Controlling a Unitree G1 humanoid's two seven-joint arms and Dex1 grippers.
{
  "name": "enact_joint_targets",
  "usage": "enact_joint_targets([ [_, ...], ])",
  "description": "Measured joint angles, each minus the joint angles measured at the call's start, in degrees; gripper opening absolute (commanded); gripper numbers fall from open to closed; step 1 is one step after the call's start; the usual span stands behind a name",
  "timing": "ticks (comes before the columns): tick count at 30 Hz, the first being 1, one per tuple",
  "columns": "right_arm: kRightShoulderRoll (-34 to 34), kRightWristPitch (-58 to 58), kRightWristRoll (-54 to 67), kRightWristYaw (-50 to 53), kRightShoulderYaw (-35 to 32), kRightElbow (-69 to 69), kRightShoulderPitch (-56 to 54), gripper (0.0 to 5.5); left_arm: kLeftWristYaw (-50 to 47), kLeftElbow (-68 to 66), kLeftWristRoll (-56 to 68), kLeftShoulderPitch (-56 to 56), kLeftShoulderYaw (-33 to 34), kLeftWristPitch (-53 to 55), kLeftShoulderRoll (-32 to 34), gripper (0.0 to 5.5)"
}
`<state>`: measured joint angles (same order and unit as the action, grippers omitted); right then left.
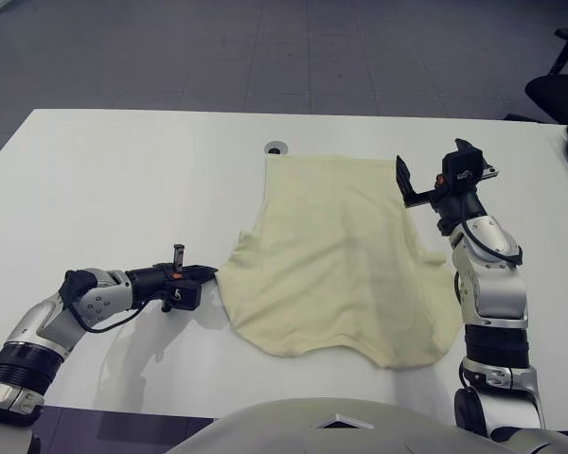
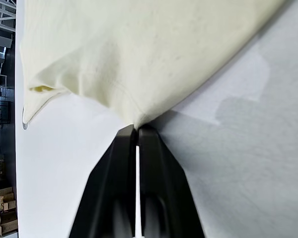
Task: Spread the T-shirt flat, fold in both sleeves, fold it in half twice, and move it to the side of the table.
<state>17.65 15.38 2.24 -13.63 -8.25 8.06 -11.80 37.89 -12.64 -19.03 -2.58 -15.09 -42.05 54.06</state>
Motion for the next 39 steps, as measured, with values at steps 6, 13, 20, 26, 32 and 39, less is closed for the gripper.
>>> enact_joint_targets([
  [6, 0.0, 0.18, 0.0, -0.12, 0.09, 0.51, 0.16, 5.4, 1.64, 2.38, 1.24, 1.1, 0.89, 1.49, 1.26, 0.01],
  [13, 0.01, 0.44, -0.02, -0.13, 0.57, 0.94, 0.37, 5.4, 6.38, 13.39, 10.21, 6.24, 6.1, 6.95, 5.37, 0.01],
  [20, 0.01, 0.43, -0.07, 0.02, 1.14, 0.91, 0.37, 5.4, 7.42, 16.83, 10.22, 7.65, 8.89, 10.1, 5.55, 0.01],
  [26, 0.01, 0.43, -0.07, 0.3, 1.29, 0.94, 0.38, 5.4, 8.52, 17.19, 10.18, 8.77, 10.3, 10.98, 5.66, 0.01],
  [32, 0.1, 0.44, -0.08, 0.35, 1.31, 1.21, 0.73, 5.4, 9.97, 20.58, 7.19, 6.24, 7.68, 13.68, 4.28, 0.01],
  [39, 0.16, 0.5, -0.6, 0.43, 1.62, 2.29, 1.44, 5.4, 11.87, 25.19, 1.12, -2.81, 1.04, 19.96, -2.36, 0.01],
])
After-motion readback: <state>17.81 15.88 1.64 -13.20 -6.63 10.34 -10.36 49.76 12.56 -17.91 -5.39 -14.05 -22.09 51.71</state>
